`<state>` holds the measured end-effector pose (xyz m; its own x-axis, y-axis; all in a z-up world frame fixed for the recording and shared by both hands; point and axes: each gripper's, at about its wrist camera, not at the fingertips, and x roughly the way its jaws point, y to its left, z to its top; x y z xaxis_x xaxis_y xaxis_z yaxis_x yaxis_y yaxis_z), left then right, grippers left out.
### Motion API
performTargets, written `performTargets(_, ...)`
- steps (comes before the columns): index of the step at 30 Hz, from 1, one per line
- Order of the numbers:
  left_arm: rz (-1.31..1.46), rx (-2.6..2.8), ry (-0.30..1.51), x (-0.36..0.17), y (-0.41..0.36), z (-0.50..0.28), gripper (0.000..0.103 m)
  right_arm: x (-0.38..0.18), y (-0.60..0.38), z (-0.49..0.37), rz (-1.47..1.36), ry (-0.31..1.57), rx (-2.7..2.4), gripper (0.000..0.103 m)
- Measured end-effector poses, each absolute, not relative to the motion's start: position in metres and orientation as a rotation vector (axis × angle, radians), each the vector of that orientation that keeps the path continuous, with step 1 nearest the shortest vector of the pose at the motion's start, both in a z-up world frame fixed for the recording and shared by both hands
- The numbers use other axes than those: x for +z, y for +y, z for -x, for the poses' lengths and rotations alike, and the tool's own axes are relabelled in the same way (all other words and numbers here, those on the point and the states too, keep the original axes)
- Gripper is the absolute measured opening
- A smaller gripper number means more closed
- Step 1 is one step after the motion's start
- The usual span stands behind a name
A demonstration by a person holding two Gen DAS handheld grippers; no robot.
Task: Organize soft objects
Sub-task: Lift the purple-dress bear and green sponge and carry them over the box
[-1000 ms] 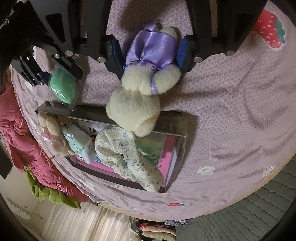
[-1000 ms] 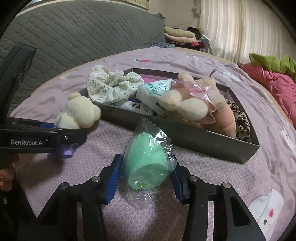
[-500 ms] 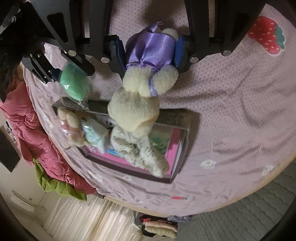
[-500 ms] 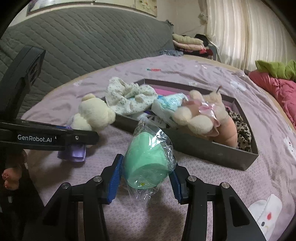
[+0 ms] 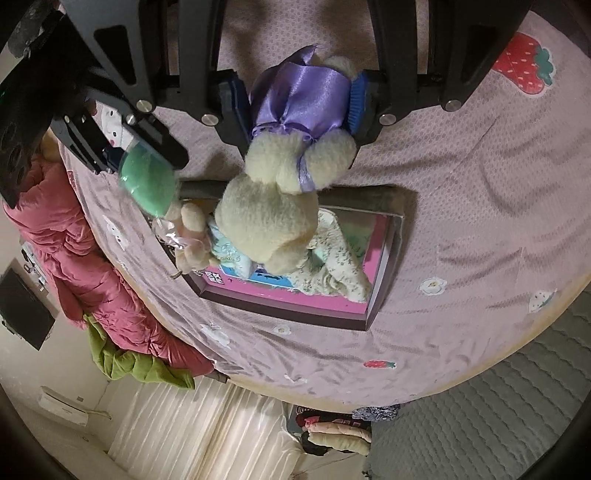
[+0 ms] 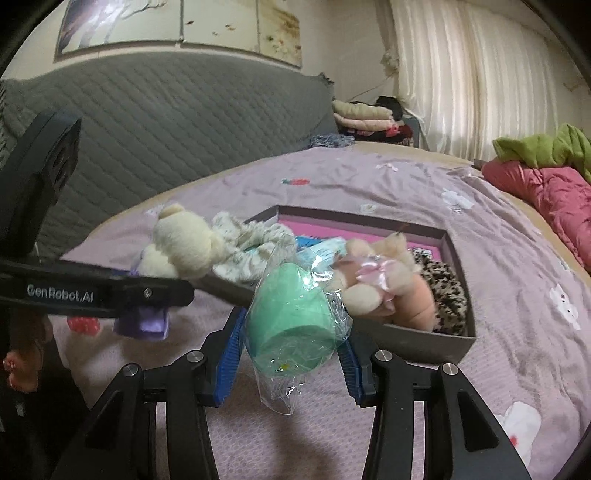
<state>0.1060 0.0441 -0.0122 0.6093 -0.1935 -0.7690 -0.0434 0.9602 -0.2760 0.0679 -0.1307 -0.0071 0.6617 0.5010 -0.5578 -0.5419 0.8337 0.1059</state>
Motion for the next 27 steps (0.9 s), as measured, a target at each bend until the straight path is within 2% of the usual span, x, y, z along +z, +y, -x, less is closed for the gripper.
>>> performTargets(27,0.230,-0.101,0.881,0.007,0.013,-0.120,0.043,0.009,-0.171,-0.086,0.016,0.578,0.487,0.049)
